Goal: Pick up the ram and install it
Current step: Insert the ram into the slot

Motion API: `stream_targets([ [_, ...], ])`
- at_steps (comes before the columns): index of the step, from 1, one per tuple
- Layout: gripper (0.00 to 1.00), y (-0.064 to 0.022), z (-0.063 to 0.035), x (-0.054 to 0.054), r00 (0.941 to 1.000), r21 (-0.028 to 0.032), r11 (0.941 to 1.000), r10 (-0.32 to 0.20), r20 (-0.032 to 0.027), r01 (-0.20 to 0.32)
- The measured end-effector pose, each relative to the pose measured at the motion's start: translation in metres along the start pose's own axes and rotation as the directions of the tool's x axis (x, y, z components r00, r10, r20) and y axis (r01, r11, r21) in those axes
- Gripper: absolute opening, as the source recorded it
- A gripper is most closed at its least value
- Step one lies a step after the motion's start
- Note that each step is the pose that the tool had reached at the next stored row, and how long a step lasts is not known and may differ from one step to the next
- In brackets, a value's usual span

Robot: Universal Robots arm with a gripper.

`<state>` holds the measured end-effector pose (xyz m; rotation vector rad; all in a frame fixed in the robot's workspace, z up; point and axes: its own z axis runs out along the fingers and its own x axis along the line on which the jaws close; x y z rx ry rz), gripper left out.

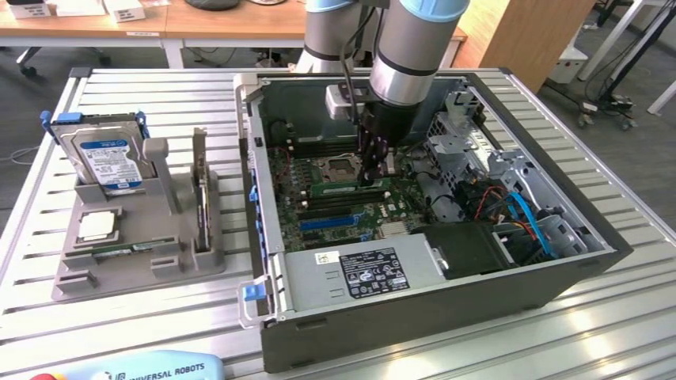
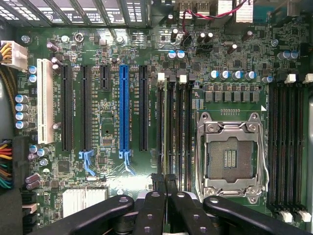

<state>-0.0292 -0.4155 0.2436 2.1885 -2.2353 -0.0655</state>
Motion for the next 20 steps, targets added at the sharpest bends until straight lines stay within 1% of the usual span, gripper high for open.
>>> stream_targets([
  [20, 0.11, -0.0001, 0.0037, 0.0001, 1.0, 0.0, 1.0, 0.0, -0.0001, 0.0],
])
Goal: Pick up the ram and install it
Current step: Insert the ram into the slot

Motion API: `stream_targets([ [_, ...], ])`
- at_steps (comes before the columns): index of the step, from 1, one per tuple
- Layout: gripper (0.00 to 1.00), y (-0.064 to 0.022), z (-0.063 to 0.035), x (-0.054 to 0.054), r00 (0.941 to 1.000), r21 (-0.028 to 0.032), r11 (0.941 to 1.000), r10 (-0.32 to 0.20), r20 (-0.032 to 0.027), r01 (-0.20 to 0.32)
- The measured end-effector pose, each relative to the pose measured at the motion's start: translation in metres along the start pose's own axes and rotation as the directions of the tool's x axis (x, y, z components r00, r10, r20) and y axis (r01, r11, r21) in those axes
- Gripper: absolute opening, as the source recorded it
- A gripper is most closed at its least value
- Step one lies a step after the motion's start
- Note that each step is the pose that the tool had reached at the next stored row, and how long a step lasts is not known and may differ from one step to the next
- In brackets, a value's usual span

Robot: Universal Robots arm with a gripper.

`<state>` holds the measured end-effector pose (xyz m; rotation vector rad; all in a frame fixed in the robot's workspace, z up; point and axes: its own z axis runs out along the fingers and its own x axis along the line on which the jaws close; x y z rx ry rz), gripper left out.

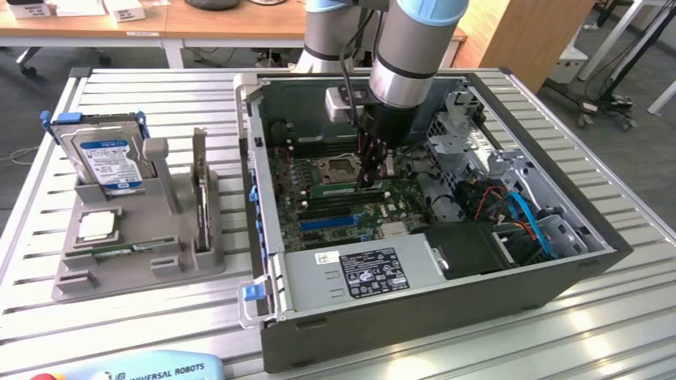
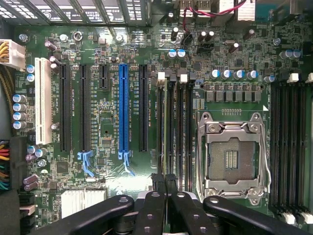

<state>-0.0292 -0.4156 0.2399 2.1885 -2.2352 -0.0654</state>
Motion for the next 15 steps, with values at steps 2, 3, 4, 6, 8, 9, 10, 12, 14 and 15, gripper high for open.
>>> stream_targets([
  [2, 0.11, 0.0, 0.0006, 0.0, 1.0, 0.0001, 1.0, 0.0, 0.0003, 0.0],
  [3, 0.11, -0.0001, 0.0008, 0.0, 1.0, 0.0001, 1.0, 0.0, 0.0002, 0.0],
  [4, 0.11, -0.0001, 0.0011, 0.0, 1.0, 0.0001, 1.0, 0.0, 0.0002, 0.0],
  [6, 0.11, -0.0001, 0.0015, 0.0, 1.0, 0.0, 1.0, 0.0, 0.0, 0.0],
  [8, 0.11, -0.0001, 0.0016, 0.0, 1.0, 0.0, 1.0, 0.0, 0.0001, 0.0],
  [9, 0.11, -0.0001, 0.0016, 0.0, 1.0, 0.0001, 1.0, 0.0, 0.0, 0.0],
  [10, 0.11, -0.0001, 0.0016, 0.0, 1.0, 0.0, 1.0, 0.0, 0.0001, 0.0],
  [12, 0.11, 0.0005, 0.0017, 0.0, 1.0, 0.0001, 1.0, 0.0, 0.0001, 0.0],
  [14, 0.11, 0.0005, 0.0017, 0.0, 1.0, 0.0, 1.0, 0.0, 0.0001, 0.0],
  [15, 0.11, 0.0005, 0.0017, 0.0, 1.0, 0.0001, 1.0, 0.0, 0.0001, 0.0],
])
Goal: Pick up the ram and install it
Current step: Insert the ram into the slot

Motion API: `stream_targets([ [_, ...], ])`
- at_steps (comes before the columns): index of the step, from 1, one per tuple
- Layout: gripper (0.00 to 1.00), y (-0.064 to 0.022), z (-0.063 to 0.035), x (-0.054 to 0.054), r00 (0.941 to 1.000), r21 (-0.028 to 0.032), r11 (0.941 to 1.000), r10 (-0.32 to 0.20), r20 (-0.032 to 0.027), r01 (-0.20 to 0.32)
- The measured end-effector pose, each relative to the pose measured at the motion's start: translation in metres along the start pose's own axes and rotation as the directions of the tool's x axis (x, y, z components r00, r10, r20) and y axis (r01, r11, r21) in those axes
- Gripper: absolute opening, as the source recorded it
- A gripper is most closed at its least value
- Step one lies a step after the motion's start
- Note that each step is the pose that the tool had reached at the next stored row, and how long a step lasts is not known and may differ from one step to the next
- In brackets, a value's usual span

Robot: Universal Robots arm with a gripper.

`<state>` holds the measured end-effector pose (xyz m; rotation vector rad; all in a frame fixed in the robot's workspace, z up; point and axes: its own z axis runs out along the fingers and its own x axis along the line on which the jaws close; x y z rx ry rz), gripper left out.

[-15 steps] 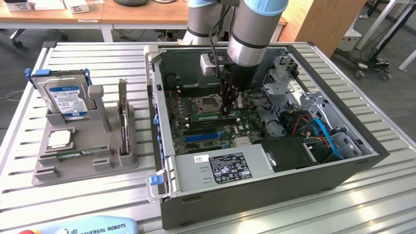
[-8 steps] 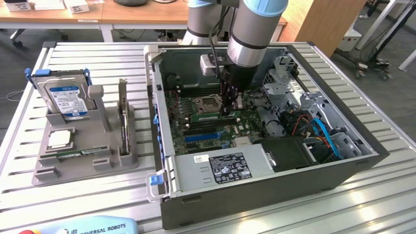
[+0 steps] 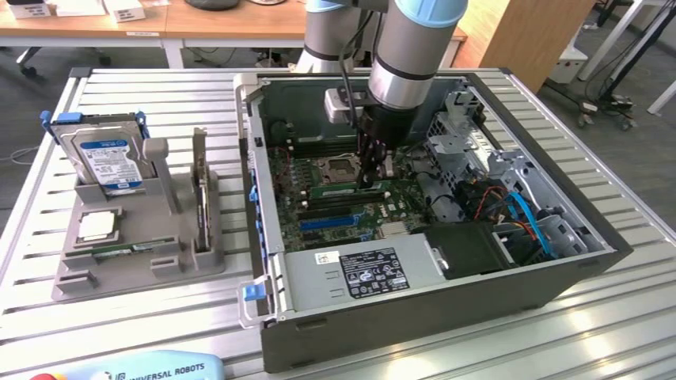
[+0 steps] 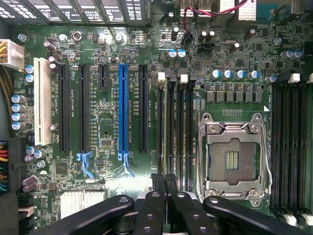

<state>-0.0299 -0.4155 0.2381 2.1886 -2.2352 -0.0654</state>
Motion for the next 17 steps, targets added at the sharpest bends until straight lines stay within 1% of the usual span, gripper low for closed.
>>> stream_targets([
  [12, 0.11, 0.0, 0.0, 0.0009, 1.0, 0.0, 1.0, 0.0, 0.0, 0.0],
  [17, 0.11, 0.0, 0.0015, 0.0009, 1.0, 0.0, 1.0, 0.0, 0.0, 0.0],
])
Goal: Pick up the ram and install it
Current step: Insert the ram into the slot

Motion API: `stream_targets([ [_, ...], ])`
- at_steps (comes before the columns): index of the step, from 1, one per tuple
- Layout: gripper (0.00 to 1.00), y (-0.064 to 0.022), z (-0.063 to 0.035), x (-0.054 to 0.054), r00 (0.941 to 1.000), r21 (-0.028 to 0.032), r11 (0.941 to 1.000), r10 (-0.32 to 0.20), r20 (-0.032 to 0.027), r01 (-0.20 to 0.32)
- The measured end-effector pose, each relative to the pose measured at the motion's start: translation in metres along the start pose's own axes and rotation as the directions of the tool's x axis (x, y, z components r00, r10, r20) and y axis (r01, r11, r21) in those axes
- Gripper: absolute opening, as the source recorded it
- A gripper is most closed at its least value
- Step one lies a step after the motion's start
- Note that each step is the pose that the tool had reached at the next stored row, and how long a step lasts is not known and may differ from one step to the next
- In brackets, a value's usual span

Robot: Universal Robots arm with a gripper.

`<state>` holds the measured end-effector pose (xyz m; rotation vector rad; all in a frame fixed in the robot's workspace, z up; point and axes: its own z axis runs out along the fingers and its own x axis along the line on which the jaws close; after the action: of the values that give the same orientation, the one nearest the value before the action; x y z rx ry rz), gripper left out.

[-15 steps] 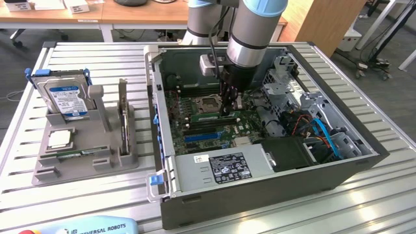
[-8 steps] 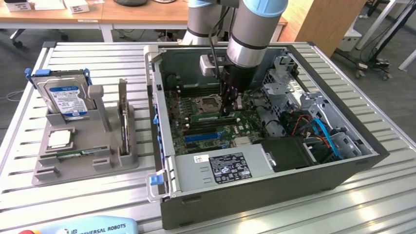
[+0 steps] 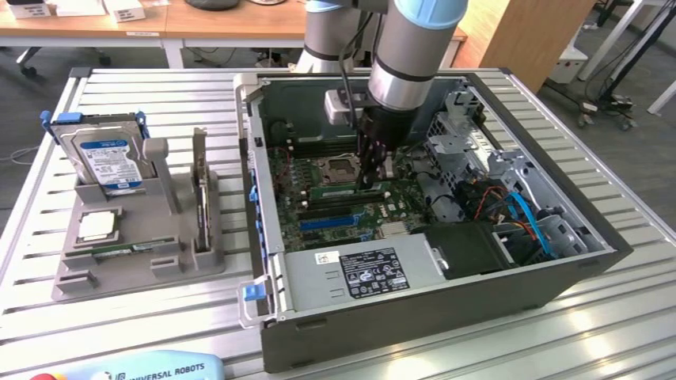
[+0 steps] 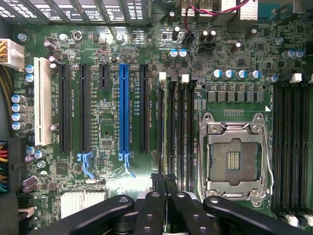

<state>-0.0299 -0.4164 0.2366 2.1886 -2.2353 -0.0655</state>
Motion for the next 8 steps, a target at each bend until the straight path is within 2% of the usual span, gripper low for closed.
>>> stream_targets([
  [8, 0.11, -0.0001, 0.0015, 0.0, 1.0, 0.0001, 1.0, 0.0, 0.0004, 0.0],
])
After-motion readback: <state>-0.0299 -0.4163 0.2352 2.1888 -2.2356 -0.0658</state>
